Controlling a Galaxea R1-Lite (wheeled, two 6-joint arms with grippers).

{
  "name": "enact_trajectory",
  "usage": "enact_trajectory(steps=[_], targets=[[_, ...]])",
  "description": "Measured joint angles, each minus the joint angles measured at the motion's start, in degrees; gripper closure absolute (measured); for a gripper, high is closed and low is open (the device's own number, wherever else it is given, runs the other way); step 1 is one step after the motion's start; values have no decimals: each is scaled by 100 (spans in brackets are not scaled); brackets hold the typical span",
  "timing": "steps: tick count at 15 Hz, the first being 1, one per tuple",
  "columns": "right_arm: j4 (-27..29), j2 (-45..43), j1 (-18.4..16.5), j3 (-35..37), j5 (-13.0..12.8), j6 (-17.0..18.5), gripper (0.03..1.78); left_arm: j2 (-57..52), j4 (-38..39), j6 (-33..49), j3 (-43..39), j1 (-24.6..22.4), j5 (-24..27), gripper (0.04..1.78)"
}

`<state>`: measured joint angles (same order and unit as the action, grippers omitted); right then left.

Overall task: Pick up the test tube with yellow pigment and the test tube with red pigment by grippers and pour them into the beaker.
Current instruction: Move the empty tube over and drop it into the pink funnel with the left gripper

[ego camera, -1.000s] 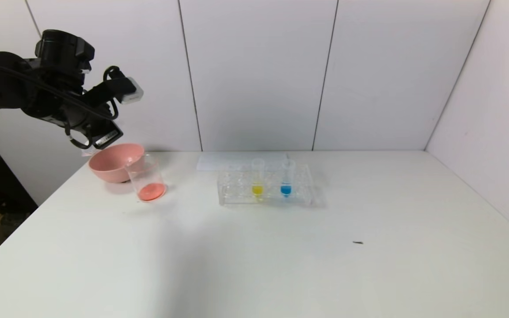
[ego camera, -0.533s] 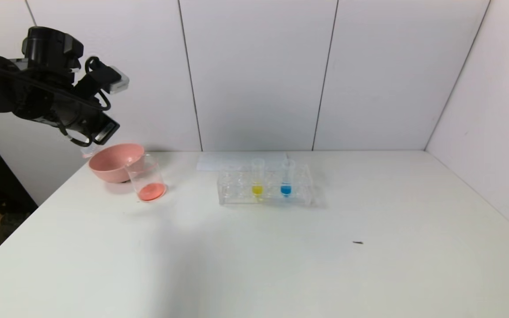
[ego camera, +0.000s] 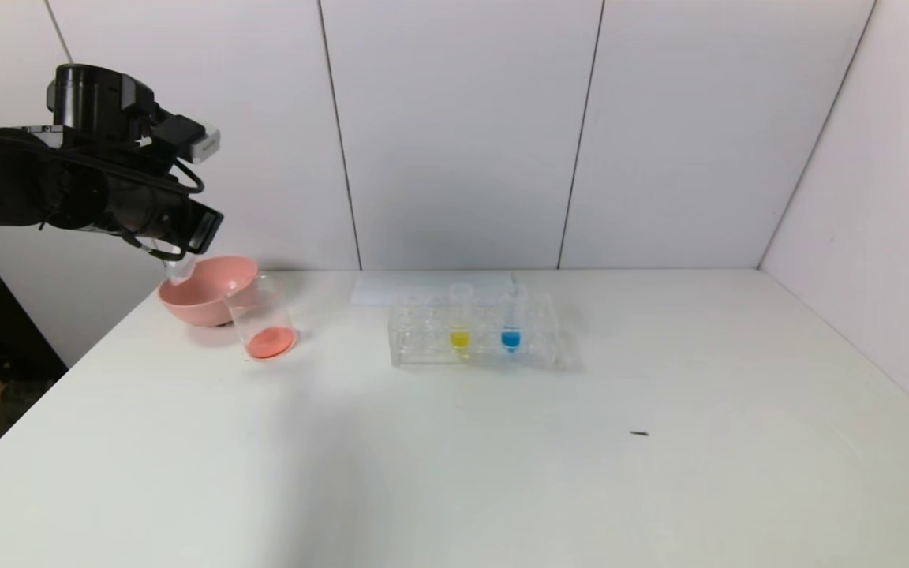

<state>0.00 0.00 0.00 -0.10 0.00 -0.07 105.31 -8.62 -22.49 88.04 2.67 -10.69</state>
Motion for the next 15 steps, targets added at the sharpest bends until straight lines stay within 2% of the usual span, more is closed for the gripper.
enact_trajectory(steps=[4,7,11,15], targets=[[0,0,0,0,0,0,11,11,16,653,-22,9,232,138],[0,0,0,0,0,0,11,2,336,990,-80,7,347,138],[0,0,0,0,0,0,11,2,844,1005,-362,5,341,138],[0,0,0,0,0,0,11,0,903,1142,-428,-2,334,138]])
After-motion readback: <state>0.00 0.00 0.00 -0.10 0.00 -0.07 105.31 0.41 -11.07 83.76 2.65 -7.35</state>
